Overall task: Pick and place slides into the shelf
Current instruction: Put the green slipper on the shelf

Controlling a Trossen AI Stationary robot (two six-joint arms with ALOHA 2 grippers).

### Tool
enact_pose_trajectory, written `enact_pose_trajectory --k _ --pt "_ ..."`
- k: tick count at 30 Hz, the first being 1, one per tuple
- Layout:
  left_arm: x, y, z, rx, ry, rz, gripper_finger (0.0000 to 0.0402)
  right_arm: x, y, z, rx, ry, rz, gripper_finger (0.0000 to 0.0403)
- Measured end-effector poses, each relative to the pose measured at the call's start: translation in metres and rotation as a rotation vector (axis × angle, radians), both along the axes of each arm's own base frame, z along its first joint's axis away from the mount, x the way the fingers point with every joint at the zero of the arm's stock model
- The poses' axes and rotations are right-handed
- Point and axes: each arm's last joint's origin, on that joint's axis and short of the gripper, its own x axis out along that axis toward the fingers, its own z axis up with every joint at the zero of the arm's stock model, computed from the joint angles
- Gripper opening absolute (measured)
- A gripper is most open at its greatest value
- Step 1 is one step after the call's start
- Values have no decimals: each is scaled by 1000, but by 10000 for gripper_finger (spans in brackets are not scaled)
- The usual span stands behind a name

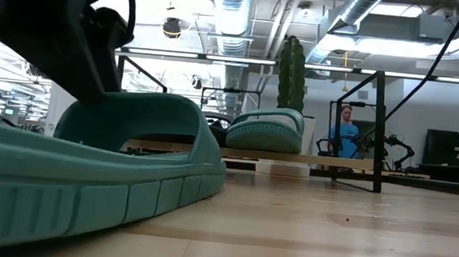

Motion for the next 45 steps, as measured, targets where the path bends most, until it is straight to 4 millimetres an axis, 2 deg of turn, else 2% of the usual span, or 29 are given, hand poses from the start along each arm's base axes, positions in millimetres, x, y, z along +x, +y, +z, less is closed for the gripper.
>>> enact_pose_trajectory --k 5,12,14,16,19,22,27,33,39,45 --pt "3 2 -6 35 8 -6 172 1 0 0 -1 -1 -1 253" --pt "16 1 -34 40 34 27 168 4 -1 -3 -2 -1 0 253" --pt "16 1 -38 30 36 58 148 5 0 -3 6 -8 1 253" --pt "16 1 -37 15 31 78 104 5 1 -6 2 -2 1 253" --pt "14 0 -27 -2 28 103 23 5 1 -6 4 0 0 253" --pt "15 -1 -14 8 36 129 8 5 1 -6 5 1 0 253" --pt "21 -6 20 56 49 184 3 3 2 -6 15 -4 -19 253" --pt "28 -9 54 72 -22 256 2 -4 7 -6 5 -32 -54 253" --pt "30 -16 68 109 -70 208 1 -20 20 -5 -22 -116 -90 253" --pt "21 -31 70 220 -34 -9 1 -35 32 -3 -29 -211 -112 253"
